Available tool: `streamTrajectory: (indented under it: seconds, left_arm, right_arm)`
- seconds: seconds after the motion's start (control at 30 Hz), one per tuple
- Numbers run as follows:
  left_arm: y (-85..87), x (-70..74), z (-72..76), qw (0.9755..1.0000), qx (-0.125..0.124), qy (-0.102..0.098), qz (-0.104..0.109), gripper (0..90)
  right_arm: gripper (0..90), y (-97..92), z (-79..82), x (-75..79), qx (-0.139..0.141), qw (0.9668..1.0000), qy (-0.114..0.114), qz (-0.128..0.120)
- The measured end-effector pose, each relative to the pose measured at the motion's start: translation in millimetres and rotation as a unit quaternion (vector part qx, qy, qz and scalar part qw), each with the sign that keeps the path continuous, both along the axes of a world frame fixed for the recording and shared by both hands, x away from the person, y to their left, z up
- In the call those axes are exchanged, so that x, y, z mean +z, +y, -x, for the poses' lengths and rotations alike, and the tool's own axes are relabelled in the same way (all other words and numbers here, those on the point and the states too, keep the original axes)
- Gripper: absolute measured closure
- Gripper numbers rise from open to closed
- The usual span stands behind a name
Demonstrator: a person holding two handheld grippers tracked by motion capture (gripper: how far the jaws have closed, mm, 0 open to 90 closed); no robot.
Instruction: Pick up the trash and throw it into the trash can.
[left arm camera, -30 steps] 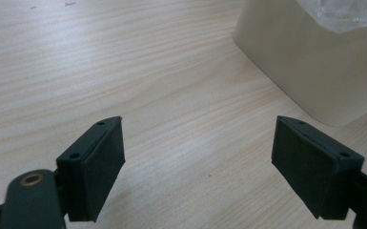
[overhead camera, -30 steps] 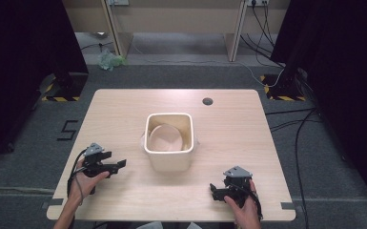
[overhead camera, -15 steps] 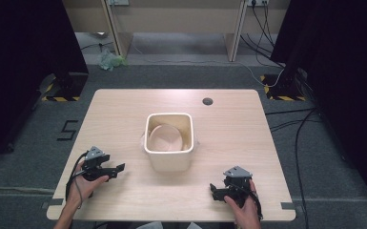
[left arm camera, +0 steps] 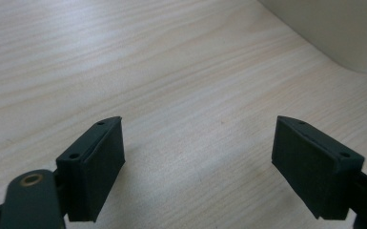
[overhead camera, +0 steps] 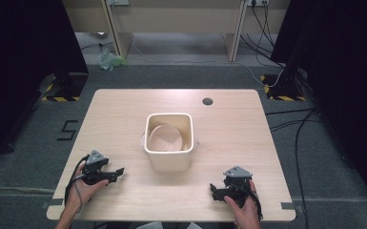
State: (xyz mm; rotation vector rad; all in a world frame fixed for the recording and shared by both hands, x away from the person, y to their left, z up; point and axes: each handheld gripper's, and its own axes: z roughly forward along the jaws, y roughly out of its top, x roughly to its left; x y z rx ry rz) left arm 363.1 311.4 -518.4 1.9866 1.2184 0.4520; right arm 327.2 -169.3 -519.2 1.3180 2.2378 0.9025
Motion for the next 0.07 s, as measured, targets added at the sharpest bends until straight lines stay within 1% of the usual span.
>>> streamTrajectory:
  seconds: [0.07]
  left_arm:
    - [-0.6, -2.9, 0.3, 0.9999, -0.001, 0.004, -0.013, 16.0]
  right_arm:
    - [0.4, 0.0, 0.0, 0.0, 0.0, 1.0, 0.0, 0.0]
